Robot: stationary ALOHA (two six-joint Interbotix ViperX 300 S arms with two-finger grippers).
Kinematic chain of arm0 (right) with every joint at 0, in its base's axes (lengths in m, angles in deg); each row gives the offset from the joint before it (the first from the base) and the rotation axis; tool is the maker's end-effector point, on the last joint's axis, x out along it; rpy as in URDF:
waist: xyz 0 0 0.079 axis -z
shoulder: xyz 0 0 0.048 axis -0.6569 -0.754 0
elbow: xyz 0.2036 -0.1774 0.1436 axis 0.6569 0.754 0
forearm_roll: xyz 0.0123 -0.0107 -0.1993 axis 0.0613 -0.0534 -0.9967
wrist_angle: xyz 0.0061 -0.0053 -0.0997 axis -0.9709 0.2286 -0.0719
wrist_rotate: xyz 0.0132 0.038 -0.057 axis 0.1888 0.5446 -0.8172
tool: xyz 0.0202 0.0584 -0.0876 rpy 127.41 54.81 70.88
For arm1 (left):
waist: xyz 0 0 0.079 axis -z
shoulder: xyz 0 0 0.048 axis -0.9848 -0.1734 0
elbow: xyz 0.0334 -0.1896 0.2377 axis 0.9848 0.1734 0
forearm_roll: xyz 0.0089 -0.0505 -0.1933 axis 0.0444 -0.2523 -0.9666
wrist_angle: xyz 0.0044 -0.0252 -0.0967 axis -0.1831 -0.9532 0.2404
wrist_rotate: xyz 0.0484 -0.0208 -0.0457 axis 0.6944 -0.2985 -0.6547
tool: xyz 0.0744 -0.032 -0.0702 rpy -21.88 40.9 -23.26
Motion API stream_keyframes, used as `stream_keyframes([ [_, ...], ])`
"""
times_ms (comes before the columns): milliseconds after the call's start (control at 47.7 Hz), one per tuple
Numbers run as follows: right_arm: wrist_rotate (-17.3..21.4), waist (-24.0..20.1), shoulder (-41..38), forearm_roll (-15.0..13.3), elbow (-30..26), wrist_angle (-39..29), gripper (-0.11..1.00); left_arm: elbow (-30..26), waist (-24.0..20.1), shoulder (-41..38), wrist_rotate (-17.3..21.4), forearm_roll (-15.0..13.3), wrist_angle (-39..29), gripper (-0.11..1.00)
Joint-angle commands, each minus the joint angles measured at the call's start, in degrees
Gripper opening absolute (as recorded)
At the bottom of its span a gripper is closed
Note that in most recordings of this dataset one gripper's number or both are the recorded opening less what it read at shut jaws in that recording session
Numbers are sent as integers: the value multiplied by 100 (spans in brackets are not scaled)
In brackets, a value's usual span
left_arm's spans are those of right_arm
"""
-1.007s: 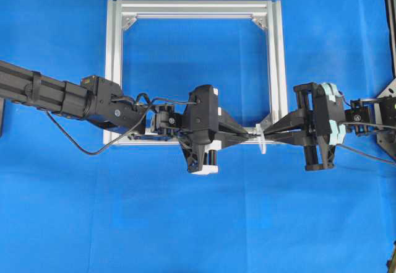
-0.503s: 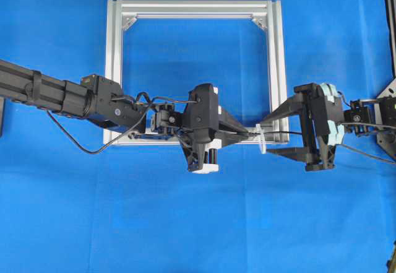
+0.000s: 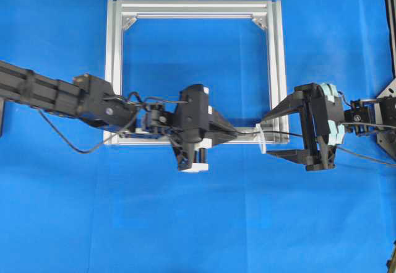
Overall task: Insert the wire through the string loop located on the right side.
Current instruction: 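Pull the cable leftward through the loop with the left gripper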
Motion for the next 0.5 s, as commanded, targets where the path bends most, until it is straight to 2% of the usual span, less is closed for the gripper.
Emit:
stream_keyframes([
  [0,0,-9,79,9,-26,18,96,255,-9,501,0,9,105,8],
  [482,0,-26,88,0,-35,26,96,2716,35,2241,-123,9,281,8],
])
